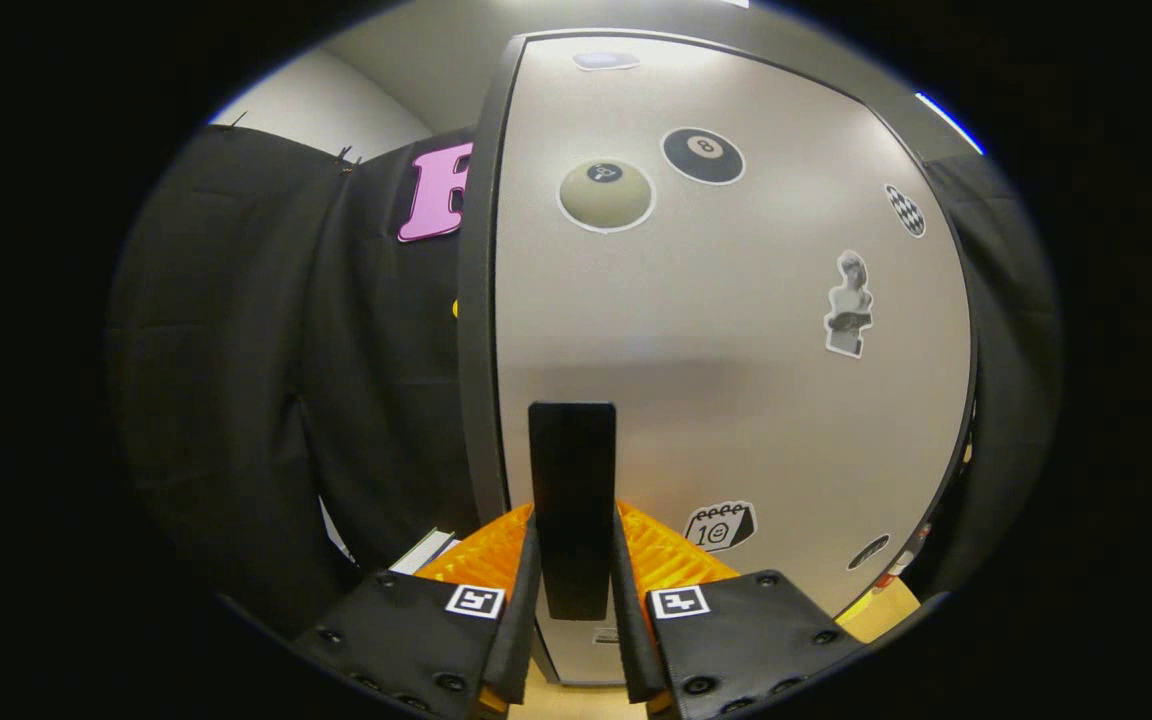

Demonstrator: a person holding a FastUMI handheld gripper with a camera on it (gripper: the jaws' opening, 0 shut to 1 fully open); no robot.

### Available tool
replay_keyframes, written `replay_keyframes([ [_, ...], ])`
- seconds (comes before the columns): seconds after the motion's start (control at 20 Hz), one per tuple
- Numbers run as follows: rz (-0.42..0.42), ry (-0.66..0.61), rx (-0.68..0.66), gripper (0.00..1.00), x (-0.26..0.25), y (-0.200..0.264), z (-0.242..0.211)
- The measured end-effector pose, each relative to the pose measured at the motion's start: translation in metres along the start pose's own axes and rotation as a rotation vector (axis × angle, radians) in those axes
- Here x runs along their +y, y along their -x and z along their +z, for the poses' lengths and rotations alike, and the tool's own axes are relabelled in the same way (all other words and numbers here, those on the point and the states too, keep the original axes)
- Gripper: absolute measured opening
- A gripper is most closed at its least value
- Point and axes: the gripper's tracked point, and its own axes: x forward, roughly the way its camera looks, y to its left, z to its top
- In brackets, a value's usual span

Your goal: Open the shoe cabinet door, grab the shoes and put them into the shoe cabinet, then close the shoe cabinet door.

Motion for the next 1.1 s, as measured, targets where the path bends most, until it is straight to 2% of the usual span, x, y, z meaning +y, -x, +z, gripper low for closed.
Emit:
replay_keyframes([
  [0.25, -0.006, 0.019, 0.020, 0.29, 0.000, 0.004, -0.002],
  [0.5, 0.053, 0.025, 0.030, 0.09, 0.003, 0.019, -0.004],
  [0.7, 0.128, 0.025, 0.012, 0.09, 0.001, 0.051, -0.005],
  [1.1, 0.120, 0.020, -0.020, 0.09, -0.029, 0.101, -0.009],
])
